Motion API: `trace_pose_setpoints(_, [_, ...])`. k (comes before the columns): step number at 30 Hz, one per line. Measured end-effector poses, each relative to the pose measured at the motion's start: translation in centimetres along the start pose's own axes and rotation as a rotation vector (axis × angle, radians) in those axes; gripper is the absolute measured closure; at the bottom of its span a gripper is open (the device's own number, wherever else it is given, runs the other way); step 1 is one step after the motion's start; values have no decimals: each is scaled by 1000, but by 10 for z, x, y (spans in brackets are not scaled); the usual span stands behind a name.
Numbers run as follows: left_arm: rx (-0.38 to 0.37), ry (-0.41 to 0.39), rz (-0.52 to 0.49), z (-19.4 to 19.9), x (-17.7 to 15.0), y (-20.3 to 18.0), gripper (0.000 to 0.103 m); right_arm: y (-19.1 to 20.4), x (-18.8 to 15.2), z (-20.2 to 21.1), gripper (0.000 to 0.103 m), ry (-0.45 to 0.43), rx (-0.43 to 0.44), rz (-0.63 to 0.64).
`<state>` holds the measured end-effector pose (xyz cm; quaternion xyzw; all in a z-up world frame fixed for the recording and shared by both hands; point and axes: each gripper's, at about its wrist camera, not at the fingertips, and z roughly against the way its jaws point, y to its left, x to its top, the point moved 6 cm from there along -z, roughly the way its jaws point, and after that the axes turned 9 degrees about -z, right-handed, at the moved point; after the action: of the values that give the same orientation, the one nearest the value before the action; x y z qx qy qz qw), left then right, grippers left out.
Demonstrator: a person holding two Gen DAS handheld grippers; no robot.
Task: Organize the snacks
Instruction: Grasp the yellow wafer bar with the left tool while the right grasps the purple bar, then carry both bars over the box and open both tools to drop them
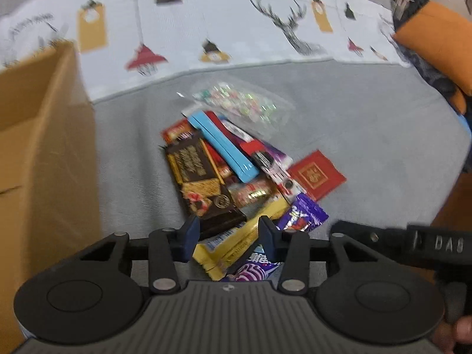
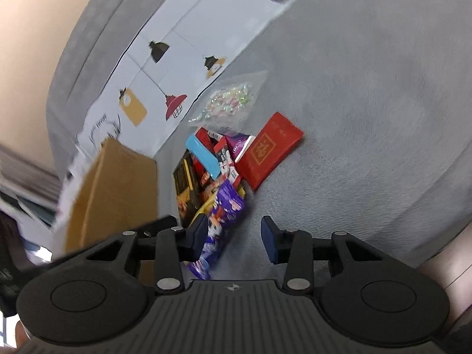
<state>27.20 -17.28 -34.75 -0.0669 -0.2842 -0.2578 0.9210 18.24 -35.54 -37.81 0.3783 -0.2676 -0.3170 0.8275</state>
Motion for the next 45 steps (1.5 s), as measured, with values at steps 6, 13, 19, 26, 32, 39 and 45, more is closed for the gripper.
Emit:
trace_pose_setpoints(6, [-103,41,-69,-26,-9,-8,54,-3,3,-35,59,48,-7,-50])
trace_pose_setpoints(13, [-55,108,-34,-41,-8,-4,76,-5,7,-50,92,36,-33,-31])
trace_pose_setpoints(19, [-50,135,-19,-35,-11,-9,76,-3,16,-27,94,-33,-11,-12])
trace_pose_setpoints(26, [-27,127,-19,-18,-12,-18,76,12,25,0,96,-103,19,78])
trace_pose_setpoints(32, [-7,113,-20,10,-2,-21,76,31,32,23,96,-181,34,179])
trace_pose_setpoints(39, [5,106,-87,41,4,-32,76,34,35,35,96,-249,-50,208])
trace_pose_setpoints(45, [19,101,-44,54,3,-28,76,45,22,50,96,-315,-85,260])
